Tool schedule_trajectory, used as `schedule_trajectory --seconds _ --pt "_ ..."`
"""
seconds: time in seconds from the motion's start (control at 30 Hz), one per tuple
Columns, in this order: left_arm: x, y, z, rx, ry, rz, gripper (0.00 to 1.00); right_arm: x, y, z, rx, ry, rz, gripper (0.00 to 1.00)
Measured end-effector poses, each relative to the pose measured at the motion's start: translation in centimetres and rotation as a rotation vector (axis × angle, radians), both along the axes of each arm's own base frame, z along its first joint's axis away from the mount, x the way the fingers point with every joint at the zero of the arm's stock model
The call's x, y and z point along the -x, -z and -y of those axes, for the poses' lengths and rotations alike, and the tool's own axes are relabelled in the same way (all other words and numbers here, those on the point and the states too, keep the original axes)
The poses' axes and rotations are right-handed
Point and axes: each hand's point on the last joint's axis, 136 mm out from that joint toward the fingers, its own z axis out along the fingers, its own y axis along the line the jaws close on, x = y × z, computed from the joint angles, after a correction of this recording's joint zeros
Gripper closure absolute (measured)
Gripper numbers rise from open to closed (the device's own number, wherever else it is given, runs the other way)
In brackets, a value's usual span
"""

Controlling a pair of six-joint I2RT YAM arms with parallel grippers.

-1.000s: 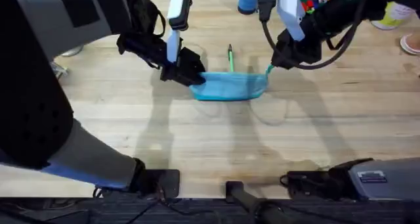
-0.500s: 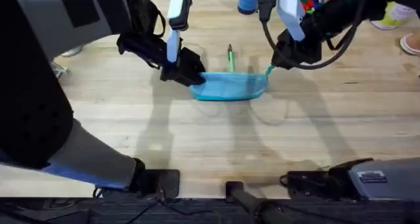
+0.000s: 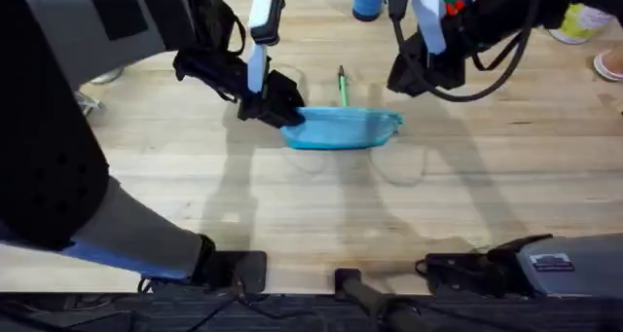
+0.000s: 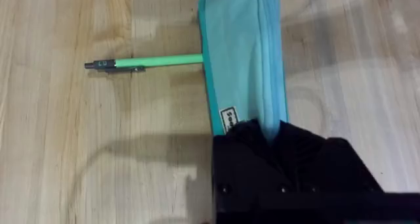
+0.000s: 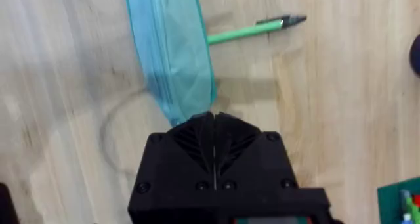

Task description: Unzip the bag, pick up the pens from the table one at a time and place them inside, then zip the bag closed.

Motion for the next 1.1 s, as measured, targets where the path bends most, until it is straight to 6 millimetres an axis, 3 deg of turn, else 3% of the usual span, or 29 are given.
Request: schedule_trajectory --seconds 0.27,0.8,0.83,1.0,1.03,1.1 --pt "0.0 0.0 0.0 0.000 0.000 0.000 0.959 0.4 -0.2 -1.5 -0.022 -0.043 0.008 0.969" --pt "0.0 0.0 0.0 0.000 0.000 0.000 0.959 0.4 -0.2 -1.5 -0.023 -0.041 0.008 0.960" --pt "0.0 0.0 0.0 0.000 0.000 0.000 0.959 0.4 -0.2 -1.5 -0.023 -0.040 0.007 0.851" --pt "0.0 0.0 0.0 0.000 0.000 0.000 0.959 0.2 -0.3 -1.6 -0.026 -0.041 0.017 0.124" --pt "0.0 0.0 0.0 0.000 0.000 0.000 0.959 0.2 -0.3 -1.6 -0.025 -0.043 0.019 0.035" --pt "0.0 0.0 0.0 0.000 0.000 0.000 0.959 0.2 -0.3 -1.6 -0.026 -0.043 0.019 0.008"
